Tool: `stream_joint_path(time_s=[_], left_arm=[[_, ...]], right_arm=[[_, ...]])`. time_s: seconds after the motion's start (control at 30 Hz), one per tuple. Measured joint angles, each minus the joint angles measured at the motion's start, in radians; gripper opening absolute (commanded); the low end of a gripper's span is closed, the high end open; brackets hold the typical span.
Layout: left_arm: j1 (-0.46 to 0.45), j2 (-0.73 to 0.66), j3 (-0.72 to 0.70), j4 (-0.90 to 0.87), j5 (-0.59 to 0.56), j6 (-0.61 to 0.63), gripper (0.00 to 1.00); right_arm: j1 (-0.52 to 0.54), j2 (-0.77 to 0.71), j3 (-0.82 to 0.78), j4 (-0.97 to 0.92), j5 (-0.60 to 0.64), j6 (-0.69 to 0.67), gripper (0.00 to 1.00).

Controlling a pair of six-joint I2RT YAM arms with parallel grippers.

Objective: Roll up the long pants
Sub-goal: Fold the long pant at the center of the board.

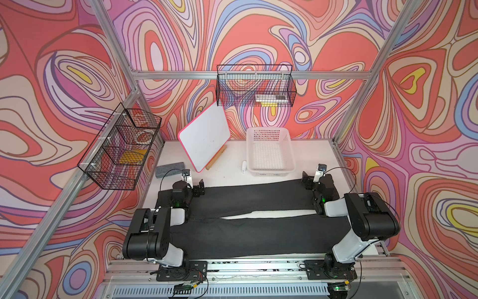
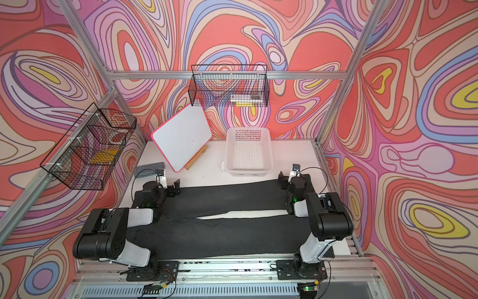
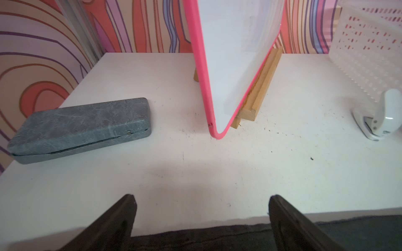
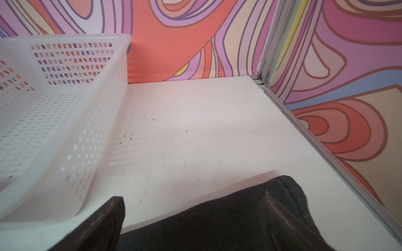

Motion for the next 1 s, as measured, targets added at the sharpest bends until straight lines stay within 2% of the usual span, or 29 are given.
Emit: stream_joint_path(time_s=[0.1, 0.2, 0.27, 0.37, 0.53, 0.73, 0.9, 1.0], left_arm=[[-0.061, -0.078, 0.152, -0.251, -0.158, -0.035, 0.99], [-0.137, -0.127, 0.311, -0.479, -0.349, -0.15, 0.94], [-0.14, -0.125, 0.381, -0.619, -0.454, -0.233, 0.9], [-0.084, -0.061, 0.434, -0.774, -0.541, -0.337, 0.84], [0.023, 0.119, 0.499, -0.935, -0.581, -0.434, 0.81], [0.092, 0.248, 0.6, -1.05, -0.529, -0.533, 0.73], [0.153, 0.293, 0.652, -1.139, -0.457, -0.57, 0.71], [0.181, 0.314, 0.656, -1.161, -0.415, -0.576, 0.61]], right_arm=[[0.019, -0.146, 0.069, -0.194, 0.061, 0.046, 0.98], [0.05, -0.261, 0.176, -0.353, 0.143, 0.091, 0.98], [0.063, -0.307, 0.234, -0.445, 0.186, 0.121, 0.98], [0.066, -0.36, 0.269, -0.571, 0.212, 0.161, 0.98], [0.066, -0.395, 0.306, -0.755, 0.224, 0.227, 0.98], [0.066, -0.374, 0.396, -0.904, 0.223, 0.26, 0.98], [0.013, -0.195, 0.629, -1.137, 0.201, 0.351, 0.98], [-0.056, -0.074, 0.713, -1.249, 0.169, 0.43, 0.98]])
